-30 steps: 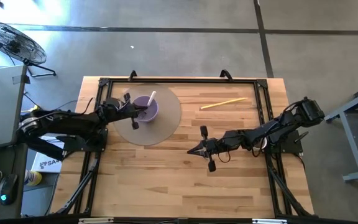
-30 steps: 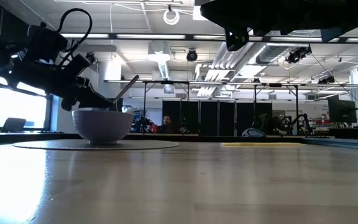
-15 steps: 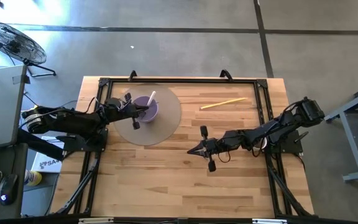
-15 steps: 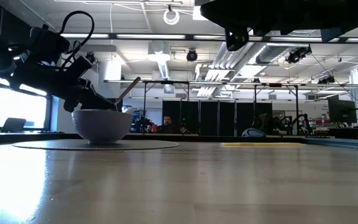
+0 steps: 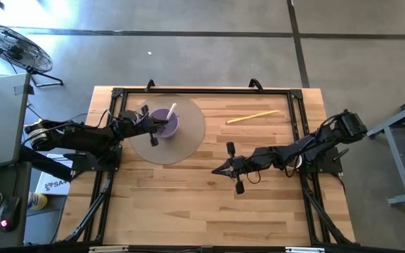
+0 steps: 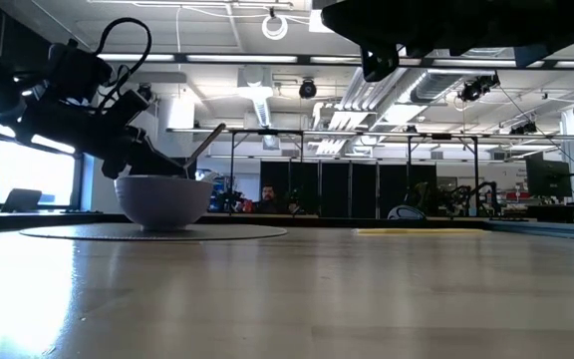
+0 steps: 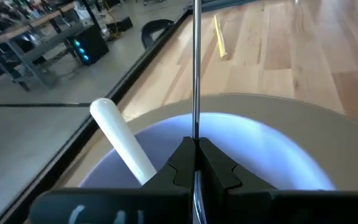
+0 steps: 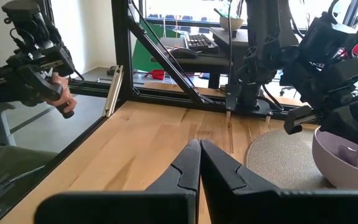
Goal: Pick & Place Utensil
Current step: Put the silver spoon into the violet bowl on the brown mat, then put the white cup on the brown mat to the top right of the violet bowl
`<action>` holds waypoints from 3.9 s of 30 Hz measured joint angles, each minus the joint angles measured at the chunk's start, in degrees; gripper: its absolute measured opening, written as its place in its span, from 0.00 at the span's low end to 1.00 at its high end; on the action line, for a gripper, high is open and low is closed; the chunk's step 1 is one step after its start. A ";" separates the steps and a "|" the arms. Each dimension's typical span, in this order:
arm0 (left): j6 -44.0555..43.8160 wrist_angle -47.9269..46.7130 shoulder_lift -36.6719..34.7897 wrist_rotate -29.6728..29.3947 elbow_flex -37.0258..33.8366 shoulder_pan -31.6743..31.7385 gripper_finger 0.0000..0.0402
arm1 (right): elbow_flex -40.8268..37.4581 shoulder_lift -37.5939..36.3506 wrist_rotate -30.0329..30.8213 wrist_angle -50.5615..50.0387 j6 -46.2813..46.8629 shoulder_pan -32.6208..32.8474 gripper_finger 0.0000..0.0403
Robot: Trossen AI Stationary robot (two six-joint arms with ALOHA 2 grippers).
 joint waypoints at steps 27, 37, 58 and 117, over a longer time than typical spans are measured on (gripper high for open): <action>-1.46 -6.03 8.20 -11.62 7.83 -6.38 0.01 | 0.00 0.00 -0.35 -0.01 0.09 0.00 0.01; -4.00 -6.16 8.20 -10.69 7.87 -6.36 0.21 | 0.00 0.00 -0.39 -0.05 0.11 0.00 0.01; -11.05 -9.65 -13.38 -3.86 7.87 -6.41 0.27 | 0.04 0.00 3.85 -2.66 8.26 0.02 0.01; -29.48 -39.30 -39.95 21.67 7.87 -7.85 0.26 | 37.56 24.55 -12.13 -138.04 29.06 -25.39 0.88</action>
